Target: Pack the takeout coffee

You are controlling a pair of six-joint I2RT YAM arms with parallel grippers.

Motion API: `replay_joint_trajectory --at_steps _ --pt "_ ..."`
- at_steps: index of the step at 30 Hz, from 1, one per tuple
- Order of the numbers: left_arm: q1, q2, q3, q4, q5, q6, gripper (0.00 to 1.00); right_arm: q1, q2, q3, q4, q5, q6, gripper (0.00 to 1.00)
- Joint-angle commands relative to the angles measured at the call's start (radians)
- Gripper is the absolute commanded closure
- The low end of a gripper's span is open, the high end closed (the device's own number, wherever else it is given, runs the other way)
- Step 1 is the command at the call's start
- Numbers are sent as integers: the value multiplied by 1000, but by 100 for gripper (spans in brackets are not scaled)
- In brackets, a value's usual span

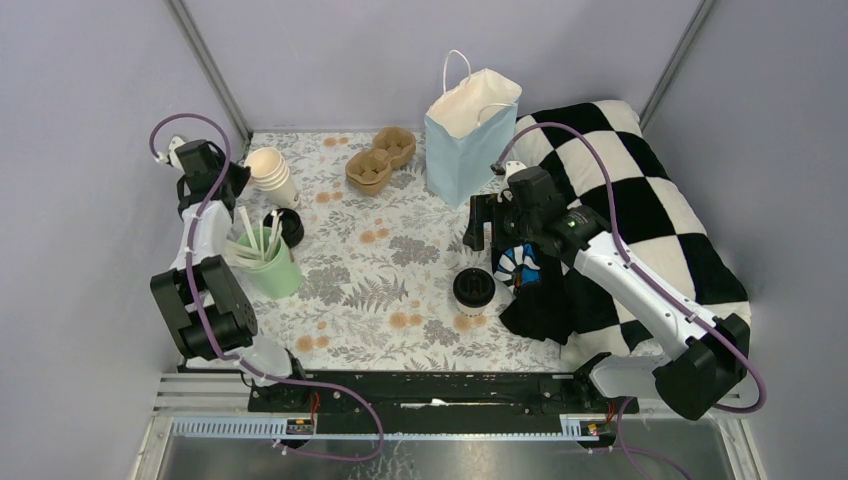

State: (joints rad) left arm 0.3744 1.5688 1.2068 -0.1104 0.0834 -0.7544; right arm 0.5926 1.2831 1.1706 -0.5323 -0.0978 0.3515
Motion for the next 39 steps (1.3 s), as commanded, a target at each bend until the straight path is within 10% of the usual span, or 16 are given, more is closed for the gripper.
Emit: replay_joint_trajectory --at_steps 1,8,12,17,39 --pt "4 -41 -25 122 71 6 100 -6 1 13 9 -9 -13 14" --pt "73 -68 -140 291 215 -176 100 -7 4 20 0 -9 -19 14" --pt "-111 -36 84 -77 -245 188 100 -7 3 2 19 -13 -16 14" --pt "53 -45 -102 160 182 -6 100 -6 2 2 24 -20 -14 14" --pt "-10 -4 61 -61 34 156 98 -6 -2 -14 25 -22 -12 14"
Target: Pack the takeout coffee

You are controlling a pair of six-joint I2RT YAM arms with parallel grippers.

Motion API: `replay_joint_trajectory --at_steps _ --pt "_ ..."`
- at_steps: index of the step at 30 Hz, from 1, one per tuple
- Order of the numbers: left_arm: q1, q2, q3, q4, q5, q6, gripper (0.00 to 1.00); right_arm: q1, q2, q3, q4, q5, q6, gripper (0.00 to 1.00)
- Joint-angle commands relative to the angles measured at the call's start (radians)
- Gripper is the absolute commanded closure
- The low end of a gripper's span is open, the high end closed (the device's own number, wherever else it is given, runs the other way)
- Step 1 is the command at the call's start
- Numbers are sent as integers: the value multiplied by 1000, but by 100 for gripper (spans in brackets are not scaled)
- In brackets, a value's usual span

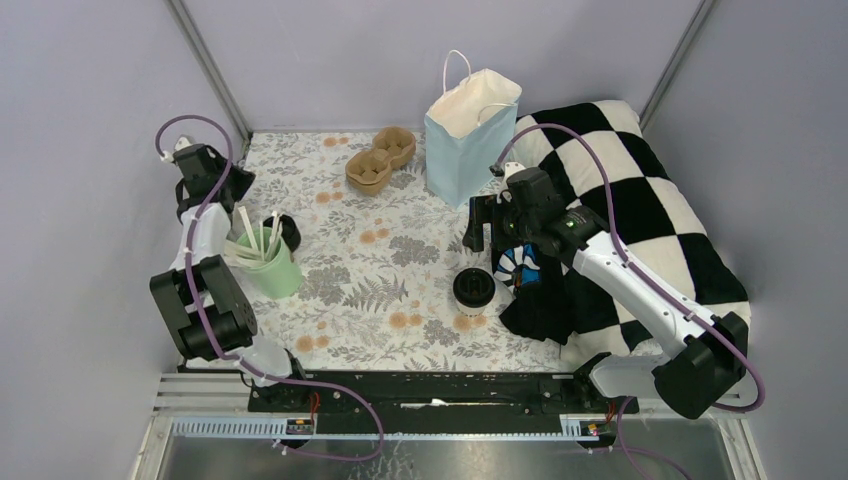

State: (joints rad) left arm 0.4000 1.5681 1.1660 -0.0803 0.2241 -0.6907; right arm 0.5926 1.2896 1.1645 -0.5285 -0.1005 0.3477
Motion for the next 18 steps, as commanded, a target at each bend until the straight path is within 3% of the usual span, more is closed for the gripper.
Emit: replay_joint_trajectory --at_steps 1,5,8,11,15,18 --pt "-51 -5 130 -131 -153 117 91 -6 -10 -10 23 -19 -9 14" --pt "-131 5 201 -282 -423 245 44 -6 -8 -7 21 -26 -12 14" --pt "-166 25 209 -334 -579 323 23 -6 1 4 6 -33 -13 14" --pt "-196 87 237 -369 -734 357 15 -7 16 28 -20 -41 -14 14" --pt "-220 222 307 -425 -940 279 12 -5 36 44 -43 -60 -3 14" --pt "-227 306 337 -397 -1012 236 12 -3 64 49 -52 -94 17 15"
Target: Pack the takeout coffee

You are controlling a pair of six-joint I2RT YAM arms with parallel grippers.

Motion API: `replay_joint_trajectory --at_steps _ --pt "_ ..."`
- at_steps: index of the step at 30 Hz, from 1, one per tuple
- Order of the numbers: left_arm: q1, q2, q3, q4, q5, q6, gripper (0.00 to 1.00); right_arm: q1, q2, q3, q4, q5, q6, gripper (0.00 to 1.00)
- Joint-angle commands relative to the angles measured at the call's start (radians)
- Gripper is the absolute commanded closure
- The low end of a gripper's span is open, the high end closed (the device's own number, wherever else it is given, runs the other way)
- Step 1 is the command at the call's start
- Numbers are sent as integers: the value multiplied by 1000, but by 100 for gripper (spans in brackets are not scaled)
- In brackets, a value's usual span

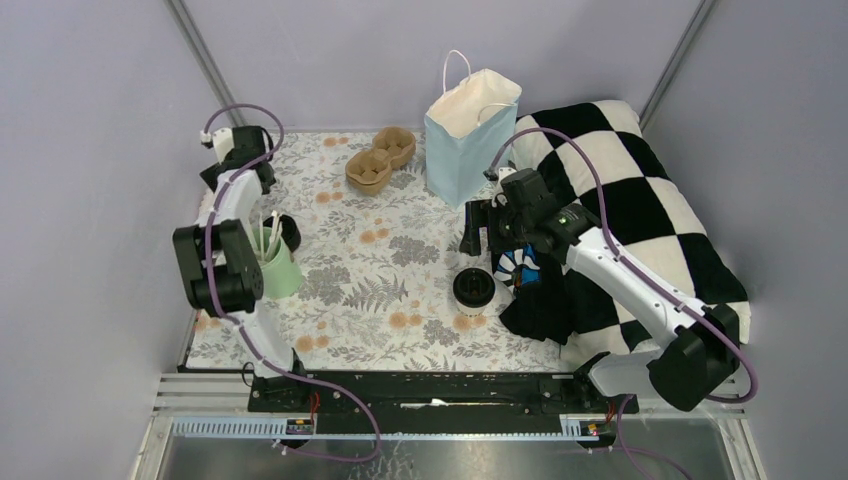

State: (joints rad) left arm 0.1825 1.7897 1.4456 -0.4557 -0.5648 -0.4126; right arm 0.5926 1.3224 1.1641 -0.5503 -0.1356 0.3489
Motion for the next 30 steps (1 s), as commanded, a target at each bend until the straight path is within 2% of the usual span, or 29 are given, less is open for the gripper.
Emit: replay_joint_trajectory --at_steps 1,8,13,15,22,24,30 --pt "-10 117 83 -22 -248 -53 12 -2 44 56 -40 -71 19 15" --pt "-21 359 341 -102 -387 -102 8 -2 88 71 -83 -90 39 16" --pt "-23 408 431 -99 -371 -90 8 -2 105 80 -88 -84 45 16" --pt "-25 434 471 -114 -394 -90 4 -3 117 85 -90 -86 46 16" --pt "-9 626 777 -320 -493 -109 3 -2 157 116 -104 -93 39 16" --pt "-2 643 798 -341 -505 -111 3 -2 159 116 -108 -92 34 16" --pt "30 616 736 -358 -513 -143 3 -3 161 114 -107 -90 19 16"
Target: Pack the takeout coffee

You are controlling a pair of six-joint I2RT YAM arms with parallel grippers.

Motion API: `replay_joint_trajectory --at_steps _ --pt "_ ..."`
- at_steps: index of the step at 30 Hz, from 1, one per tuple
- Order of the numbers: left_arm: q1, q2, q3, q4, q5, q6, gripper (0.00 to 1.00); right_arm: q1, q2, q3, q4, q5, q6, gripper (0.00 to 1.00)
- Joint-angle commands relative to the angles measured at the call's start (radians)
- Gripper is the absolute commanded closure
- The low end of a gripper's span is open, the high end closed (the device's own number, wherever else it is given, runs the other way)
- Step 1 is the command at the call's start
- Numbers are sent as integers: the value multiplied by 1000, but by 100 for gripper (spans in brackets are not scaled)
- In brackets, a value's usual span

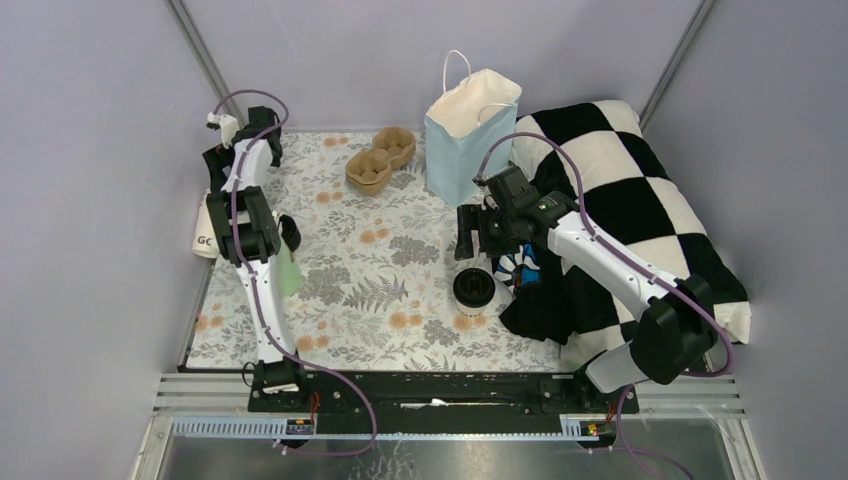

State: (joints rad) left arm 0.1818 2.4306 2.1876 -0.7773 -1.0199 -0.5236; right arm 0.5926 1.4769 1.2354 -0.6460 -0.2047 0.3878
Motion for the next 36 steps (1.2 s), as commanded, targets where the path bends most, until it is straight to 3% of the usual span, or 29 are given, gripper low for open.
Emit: replay_joint_trajectory --at_steps 1,7,13,18,22,36 --pt "36 -29 -10 -37 -58 -32 3 -2 9 45 -11 -22 -23 16" --pt "59 -23 -22 -57 -58 -29 6 -2 19 50 -9 -34 -32 16" --pt "68 -17 -17 -68 -59 -17 20 -2 14 37 3 -43 -30 16" --pt "64 -48 -42 -68 -30 -32 44 -2 11 25 22 -51 -22 16" --pt "52 -73 -74 -85 -23 -60 54 -2 5 15 30 -52 -19 16" --pt "-41 -226 -134 -109 76 -93 100 -2 -60 -34 70 -37 -17 16"
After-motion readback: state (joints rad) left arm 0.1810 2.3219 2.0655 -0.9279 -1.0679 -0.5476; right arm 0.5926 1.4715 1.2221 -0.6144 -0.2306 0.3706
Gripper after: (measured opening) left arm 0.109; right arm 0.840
